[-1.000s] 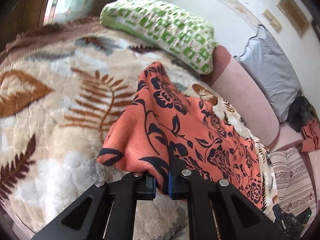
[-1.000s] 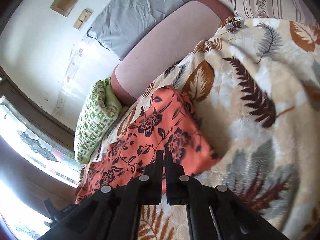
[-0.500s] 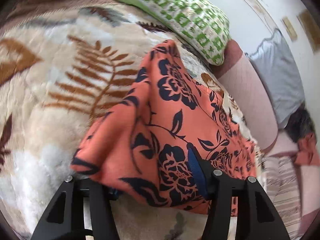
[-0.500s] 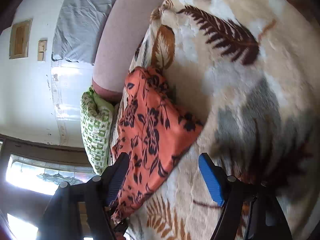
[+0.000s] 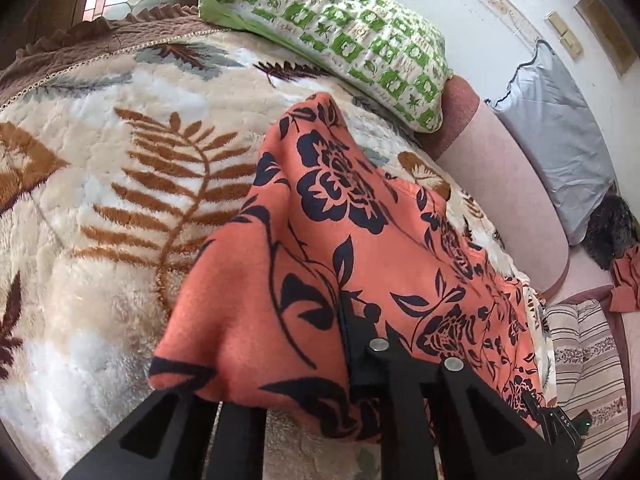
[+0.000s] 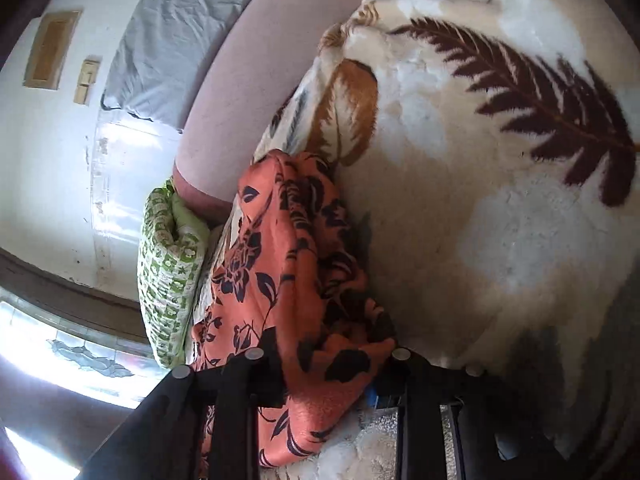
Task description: Fold small clothes
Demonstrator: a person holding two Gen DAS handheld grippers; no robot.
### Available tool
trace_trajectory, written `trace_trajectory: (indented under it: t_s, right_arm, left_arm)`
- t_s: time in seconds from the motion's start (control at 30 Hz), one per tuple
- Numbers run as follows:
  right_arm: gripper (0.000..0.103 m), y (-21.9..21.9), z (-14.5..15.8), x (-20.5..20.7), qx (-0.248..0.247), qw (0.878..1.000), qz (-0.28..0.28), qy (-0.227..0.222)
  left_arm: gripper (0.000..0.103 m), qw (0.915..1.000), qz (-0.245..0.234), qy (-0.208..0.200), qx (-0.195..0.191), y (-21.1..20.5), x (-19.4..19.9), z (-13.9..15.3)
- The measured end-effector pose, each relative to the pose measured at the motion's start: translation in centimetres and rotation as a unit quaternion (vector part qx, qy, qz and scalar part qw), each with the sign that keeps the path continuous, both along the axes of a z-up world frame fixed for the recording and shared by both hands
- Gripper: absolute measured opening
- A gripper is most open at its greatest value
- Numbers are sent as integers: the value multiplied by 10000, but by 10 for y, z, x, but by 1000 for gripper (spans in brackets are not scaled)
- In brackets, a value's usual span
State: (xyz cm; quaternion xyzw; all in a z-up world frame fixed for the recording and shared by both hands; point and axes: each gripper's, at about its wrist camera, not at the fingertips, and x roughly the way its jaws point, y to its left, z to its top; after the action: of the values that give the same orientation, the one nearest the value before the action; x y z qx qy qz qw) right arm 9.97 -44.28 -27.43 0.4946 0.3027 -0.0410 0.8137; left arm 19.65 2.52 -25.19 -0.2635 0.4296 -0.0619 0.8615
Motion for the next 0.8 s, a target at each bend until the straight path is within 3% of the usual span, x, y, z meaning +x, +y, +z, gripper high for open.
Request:
trace_trajectory:
  t_s: [0.1, 0.17, 0.27, 0.33, 0.47, 0.53, 0.63, 0.73, 0.8]
  right_arm:
    - [25, 21, 36, -9, -1004, 9945, 174, -249]
    - [24, 31, 52, -22, -1272, 9910, 246, -342]
    - [24, 33, 61, -45, -1416, 9895, 195, -236]
    - [24, 29, 62, -58, -1456, 9893, 115, -52]
    - [24, 15, 30, -62, -1039, 9917, 79, 754]
    - [30, 8, 18, -60, -629, 9924, -35, 1055]
    - [61, -8, 31, -73, -618, 9890, -604, 1198]
    - [63, -27, 57, -101, -846, 9818, -1402, 962]
    - [64, -26, 76, -104, -1209, 9819, -1312, 632]
  left_arm:
    - [12, 9997, -25, -232, 63, 0, -3, 9]
    - [12, 9991, -69, -352, 213, -2, -6, 16]
    - [12, 9991, -222, -347, 40, 2, -12, 18]
    - [12, 9992, -372, -101, 56, 4, -17, 12]
    - [15, 9979, -445, 475, -53, 5, -15, -8]
    - [23, 9972, -420, 589, -186, 10, -11, -11]
    - [28, 9947, -302, 704, -685, 22, -10, -18]
    - [29, 9936, -250, 743, -810, 25, -9, -20]
    - [29, 9950, -210, 702, -675, 22, -8, -17]
